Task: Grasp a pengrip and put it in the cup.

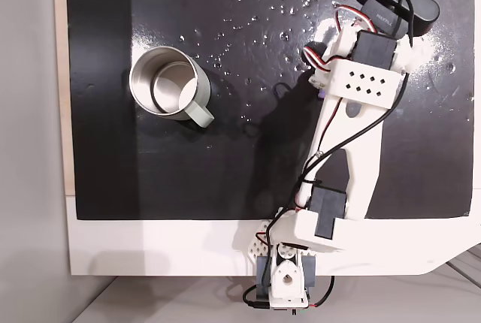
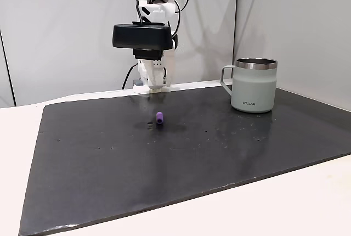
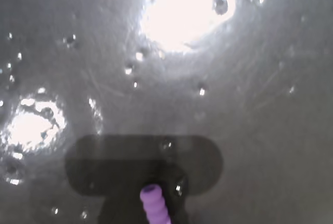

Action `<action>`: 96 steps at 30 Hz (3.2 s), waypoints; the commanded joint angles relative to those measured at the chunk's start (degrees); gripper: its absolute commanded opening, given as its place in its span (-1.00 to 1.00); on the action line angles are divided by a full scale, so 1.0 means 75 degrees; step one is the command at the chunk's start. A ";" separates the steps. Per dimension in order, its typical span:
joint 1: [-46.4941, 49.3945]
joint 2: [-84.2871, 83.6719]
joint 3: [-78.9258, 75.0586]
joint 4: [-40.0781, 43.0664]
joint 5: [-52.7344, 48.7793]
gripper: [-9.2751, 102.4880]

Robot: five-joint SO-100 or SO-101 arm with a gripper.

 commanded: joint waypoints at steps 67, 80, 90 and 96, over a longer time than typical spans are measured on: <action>-0.0633 -0.0457 -0.3621 0.0188 0.1031 -0.84; -0.3293 0.0586 -0.4277 0.0223 0.4711 -0.84; -0.5203 0.0234 -0.4207 0.0234 0.7102 -0.84; -0.5871 -0.0012 -0.4195 0.0270 0.7477 -0.84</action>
